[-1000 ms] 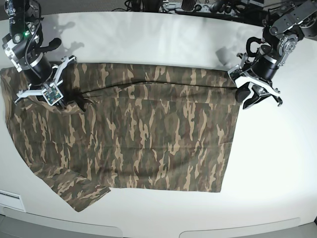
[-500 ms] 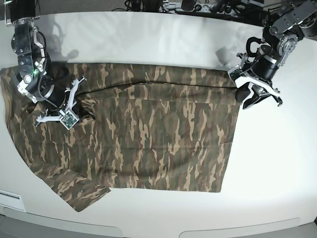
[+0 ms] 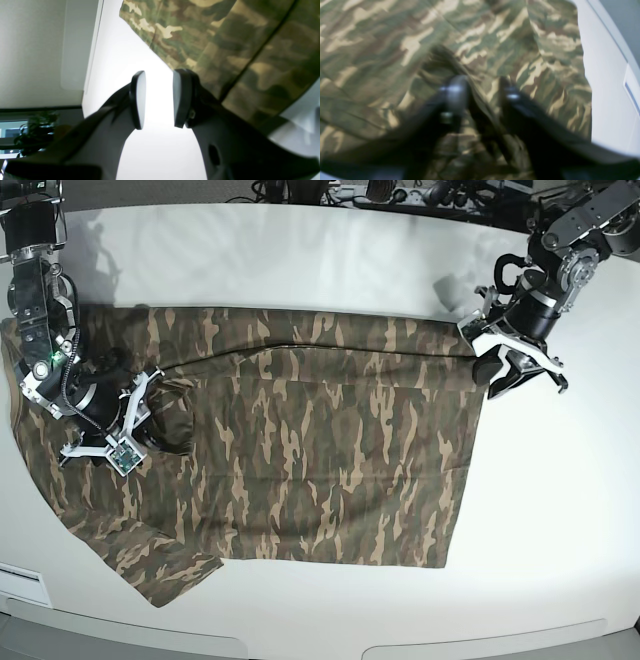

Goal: Fold the T-shirt properly

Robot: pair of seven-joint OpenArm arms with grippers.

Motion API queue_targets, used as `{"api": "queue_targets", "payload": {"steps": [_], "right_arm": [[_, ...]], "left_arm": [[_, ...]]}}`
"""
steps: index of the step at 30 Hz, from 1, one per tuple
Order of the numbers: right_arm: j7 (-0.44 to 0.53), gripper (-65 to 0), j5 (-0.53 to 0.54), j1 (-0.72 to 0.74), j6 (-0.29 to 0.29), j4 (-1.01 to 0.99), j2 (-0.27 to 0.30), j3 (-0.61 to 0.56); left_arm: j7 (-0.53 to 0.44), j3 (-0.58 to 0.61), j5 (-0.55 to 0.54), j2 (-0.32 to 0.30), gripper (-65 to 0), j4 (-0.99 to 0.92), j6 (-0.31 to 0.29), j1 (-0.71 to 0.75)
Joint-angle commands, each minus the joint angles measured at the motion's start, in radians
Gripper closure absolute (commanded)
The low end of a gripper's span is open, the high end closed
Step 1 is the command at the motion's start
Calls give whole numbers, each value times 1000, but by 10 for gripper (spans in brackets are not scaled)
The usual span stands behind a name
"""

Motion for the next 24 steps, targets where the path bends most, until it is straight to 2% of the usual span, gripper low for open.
{"api": "queue_targets", "payload": {"steps": [1, 2, 4, 7, 9, 11, 13, 16, 17, 19, 20, 22, 24], "right_arm": [[5, -359, -3, 17, -21, 11, 18, 10], [-18, -387, -25, 18, -57, 11, 18, 10], [-66, -390, -102, 17, -163, 26, 18, 11], [-134, -387, -238, 17, -352, 54, 18, 11], [-189, -328, -293, 17, -423, 65, 18, 11], [-250, -225, -282, 17, -426, 66, 18, 11], [-262, -139, -264, 14, -441, 66, 18, 11], [-203, -78, -222, 14, -462, 66, 17, 11], [-177, -59, -208, 14, -459, 66, 17, 11], [-177, 0, -203, 17, -397, 66, 18, 11], [-195, 0, -206, 17, -368, 66, 18, 11], [-232, 0, -204, 16, -362, 66, 18, 11], [-252, 0, -180, 14, -389, 66, 18, 11]], "left_arm": [[-14, -9, 11, -17, -195, 14, 19, -8], [-15, -9, 11, -17, -195, 14, 19, -8], [-14, -9, 11, -18, -195, 14, 20, -8], [-14, -9, 11, -18, -195, 14, 20, -8], [-14, -9, 11, -18, -195, 14, 20, -8], [-14, -9, 11, -18, -195, 14, 20, -8], [-14, -9, 11, -18, -195, 14, 20, -8], [-15, -9, 11, -18, -195, 14, 20, -8], [-15, -9, 11, -17, -195, 14, 20, -8], [-14, -9, 11, -18, -195, 14, 21, -8], [-14, -9, 11, -18, -195, 14, 21, -8], [-14, -9, 11, -18, -171, 14, 34, -8], [-26, -9, 11, -18, -75, 14, 83, -8]]}}
